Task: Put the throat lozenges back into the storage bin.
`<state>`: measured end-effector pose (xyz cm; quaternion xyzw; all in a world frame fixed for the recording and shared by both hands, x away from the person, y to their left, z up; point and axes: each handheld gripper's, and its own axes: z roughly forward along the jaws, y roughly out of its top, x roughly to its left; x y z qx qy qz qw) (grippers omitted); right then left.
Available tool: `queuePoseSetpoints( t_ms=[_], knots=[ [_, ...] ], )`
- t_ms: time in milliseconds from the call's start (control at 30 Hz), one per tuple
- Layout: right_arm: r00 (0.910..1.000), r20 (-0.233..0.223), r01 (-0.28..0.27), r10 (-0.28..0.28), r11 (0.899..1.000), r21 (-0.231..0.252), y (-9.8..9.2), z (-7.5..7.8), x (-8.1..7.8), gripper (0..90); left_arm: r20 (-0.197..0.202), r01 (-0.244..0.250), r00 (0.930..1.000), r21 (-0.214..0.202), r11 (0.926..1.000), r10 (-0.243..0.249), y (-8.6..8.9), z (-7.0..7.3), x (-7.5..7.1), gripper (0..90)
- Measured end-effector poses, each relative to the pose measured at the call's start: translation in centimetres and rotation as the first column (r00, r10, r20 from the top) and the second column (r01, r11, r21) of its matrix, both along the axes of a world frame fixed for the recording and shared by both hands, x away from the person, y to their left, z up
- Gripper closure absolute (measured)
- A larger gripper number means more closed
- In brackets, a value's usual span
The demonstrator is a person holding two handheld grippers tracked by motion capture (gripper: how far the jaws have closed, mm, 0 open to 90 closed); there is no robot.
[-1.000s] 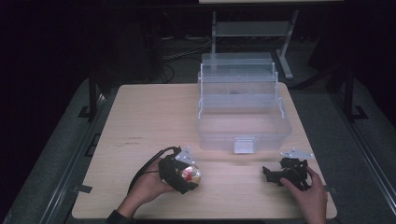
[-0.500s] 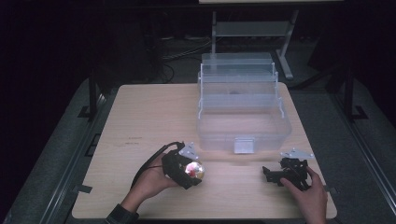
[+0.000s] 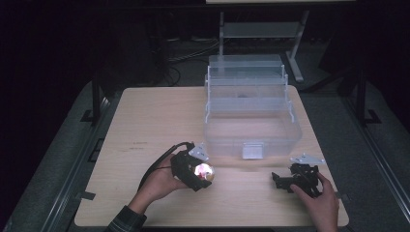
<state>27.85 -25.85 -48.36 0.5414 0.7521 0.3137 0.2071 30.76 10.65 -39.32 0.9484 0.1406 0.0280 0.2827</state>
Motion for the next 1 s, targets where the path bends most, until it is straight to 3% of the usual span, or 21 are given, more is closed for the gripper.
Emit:
queuePoseSetpoints(
  t_ms=[767,833,867,1000],
  knots=[
    [1.0000,0.000,-0.001,0.001,1.000,0.001,0.0,0.0,0.0,0.0,0.007,0.020,0.9998,-0.004,0.9998,-0.020,-1.2,1.7,1.3,19.8],
    [1.0000,-0.001,0.000,0.000,1.000,0.002,0.0,0.0,0.0,0.0,0.003,0.009,1.0000,-0.026,0.9996,-0.009,-1.4,1.8,1.4,19.8],
    [1.0000,0.000,-0.001,0.001,1.000,0.001,0.0,0.0,0.0,0.0,0.003,0.022,0.9998,-0.010,0.9997,-0.022,-1.3,2.0,1.5,19.8],
    [1.0000,-0.001,0.000,0.000,1.000,0.002,0.0,0.0,0.0,0.0,0.006,0.027,0.9996,-0.008,0.9996,-0.027,-1.6,2.3,1.7,19.8]
  ],
)
